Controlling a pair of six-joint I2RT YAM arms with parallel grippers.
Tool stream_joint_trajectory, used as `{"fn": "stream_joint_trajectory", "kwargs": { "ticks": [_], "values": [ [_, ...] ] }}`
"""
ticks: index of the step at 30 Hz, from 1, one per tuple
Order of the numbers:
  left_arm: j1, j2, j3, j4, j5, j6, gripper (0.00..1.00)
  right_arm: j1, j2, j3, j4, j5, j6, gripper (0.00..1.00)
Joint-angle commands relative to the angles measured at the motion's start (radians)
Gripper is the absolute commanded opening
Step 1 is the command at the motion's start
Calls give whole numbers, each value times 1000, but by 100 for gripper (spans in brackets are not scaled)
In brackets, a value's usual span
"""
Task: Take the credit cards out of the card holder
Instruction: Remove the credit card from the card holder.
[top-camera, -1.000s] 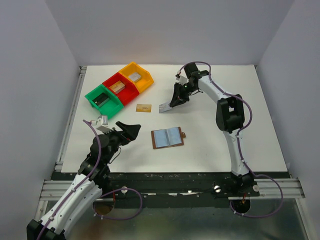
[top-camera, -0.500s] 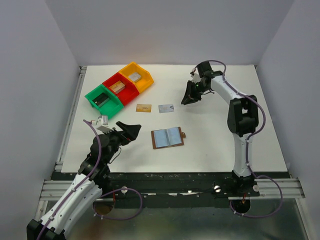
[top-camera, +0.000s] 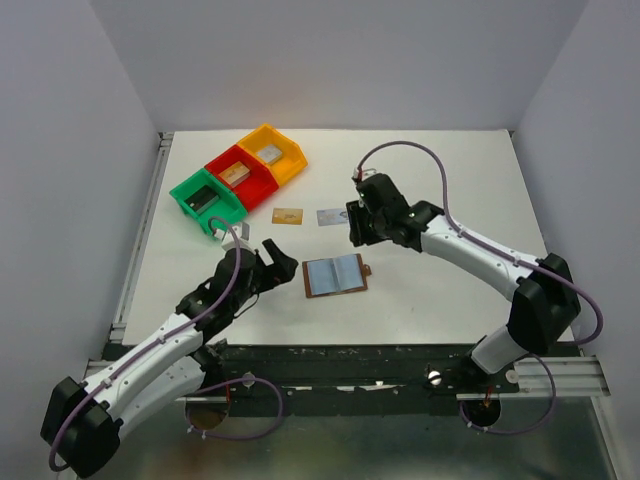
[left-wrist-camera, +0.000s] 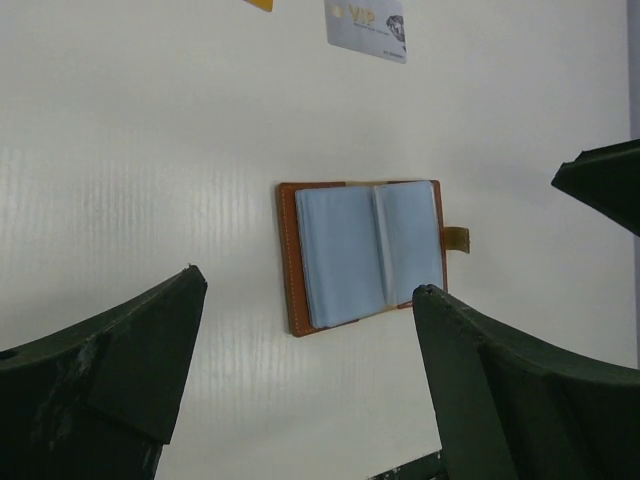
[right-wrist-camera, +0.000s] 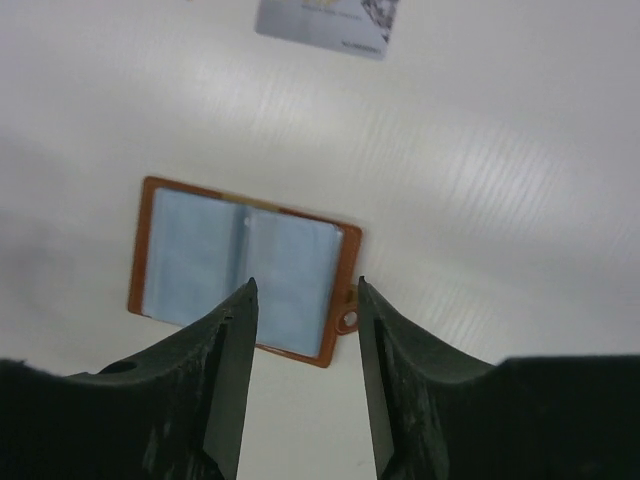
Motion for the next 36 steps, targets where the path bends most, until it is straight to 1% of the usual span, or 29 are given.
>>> {"fn": "stream_joint_trajectory", "kwargs": {
  "ticks": [1, 4, 6, 8, 11, 13, 14, 17, 18, 19, 23, 27, 31, 33, 36],
  "values": [
    [-50, 52, 99, -114, -166, -37, 99, -28, -60, -165, 72, 111, 98, 55],
    [-51, 68, 128, -136, -195, -77, 99, -27, -72, -240, 101, 45, 106, 55],
    [-48, 68, 119, -89, -134, -58, 99, -23, -78, -286, 129, 23, 99, 56],
    [-47, 54, 84, 11, -47, 13, 99, -15, -86, -317, 150, 14, 91, 56],
    [-47, 19, -4, 176, 33, -7, 99, -9, -86, -333, 153, 9, 80, 57],
    [-47, 9, -42, 224, 49, -34, 99, -6, -83, -337, 152, 14, 74, 58],
    [-47, 14, -45, 223, 50, -41, 99, -6, -86, -343, 155, 17, 72, 62],
    [-47, 40, -33, 196, 61, -48, 99, -3, -91, -354, 167, 11, 66, 64],
    [-48, 52, -30, 191, 63, -54, 99, -1, -91, -356, 176, 8, 63, 68],
    [-47, 60, -28, 192, 66, -62, 99, 0, -86, -356, 178, 8, 57, 69],
    [-48, 100, -13, 173, 72, -90, 99, 6, -25, -311, 140, 2, 42, 70],
    [-48, 126, 8, 139, 85, -84, 99, 8, 18, -294, 117, 21, 45, 65],
    [-48, 115, -11, 154, 89, -88, 99, 9, 58, -267, 75, 52, 45, 62],
    [-48, 112, -16, 162, 93, -88, 99, 8, 70, -259, 68, 63, 42, 59],
    [-48, 102, -27, 189, 108, -82, 99, 8, 90, -248, 51, 80, 40, 53]
  ]
}}
